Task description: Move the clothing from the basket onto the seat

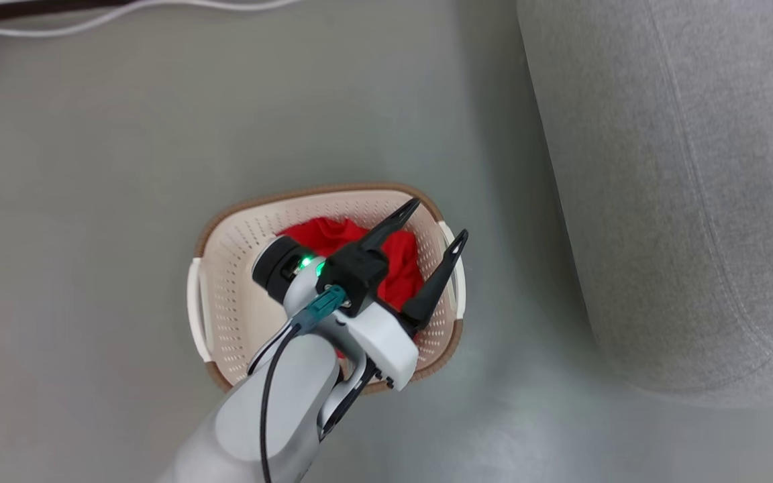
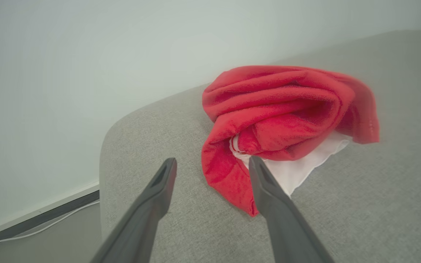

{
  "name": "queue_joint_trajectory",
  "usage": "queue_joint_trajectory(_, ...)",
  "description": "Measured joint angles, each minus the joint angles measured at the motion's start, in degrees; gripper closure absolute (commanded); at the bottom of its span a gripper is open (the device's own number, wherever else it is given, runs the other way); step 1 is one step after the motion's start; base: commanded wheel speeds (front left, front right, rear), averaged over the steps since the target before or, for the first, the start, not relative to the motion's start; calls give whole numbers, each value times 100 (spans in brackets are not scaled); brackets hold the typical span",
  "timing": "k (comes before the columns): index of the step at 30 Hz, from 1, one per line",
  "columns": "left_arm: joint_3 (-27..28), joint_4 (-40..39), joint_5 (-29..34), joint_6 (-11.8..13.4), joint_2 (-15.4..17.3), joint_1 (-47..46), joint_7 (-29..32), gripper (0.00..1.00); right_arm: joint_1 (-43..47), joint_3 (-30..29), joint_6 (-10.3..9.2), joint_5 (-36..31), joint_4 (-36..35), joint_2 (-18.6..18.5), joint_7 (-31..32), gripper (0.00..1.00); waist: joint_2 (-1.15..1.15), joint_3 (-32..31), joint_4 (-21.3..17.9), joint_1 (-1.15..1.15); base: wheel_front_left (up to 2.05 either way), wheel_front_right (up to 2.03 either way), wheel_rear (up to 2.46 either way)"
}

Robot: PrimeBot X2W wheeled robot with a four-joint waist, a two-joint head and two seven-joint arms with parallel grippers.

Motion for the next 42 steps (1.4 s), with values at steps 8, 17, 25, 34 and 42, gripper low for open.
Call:
queue_joint_trajectory(8,681,-181,-91,63,-19,598,1,0,400,408,0,-44,-688,167,0,0,0,-662,326,0,0,0,0)
queue_joint_trajectory(17,1856,-270,-34,86,-22,1356,1,0,853,758,0,-191,-1373,336,0,0,0,-1352,861,0,0,0,0)
queue_joint_trajectory(25,2778,-287,214,85,-38,1980,1,0,1438,900,0,-572,-1683,602,0,0,0,-1980,1224,0,0,0,0)
queue_joint_trajectory(34,3531,-327,397,85,-38,2567,2,0,2074,1094,0,-1113,-1936,891,0,0,0,-2517,1369,0,0,0,0)
queue_joint_trajectory(42,3780,-534,471,86,-36,3026,2,0,2692,1116,0,-1343,-2039,1122,1,0,0,-2702,1334,0,0,0,0)
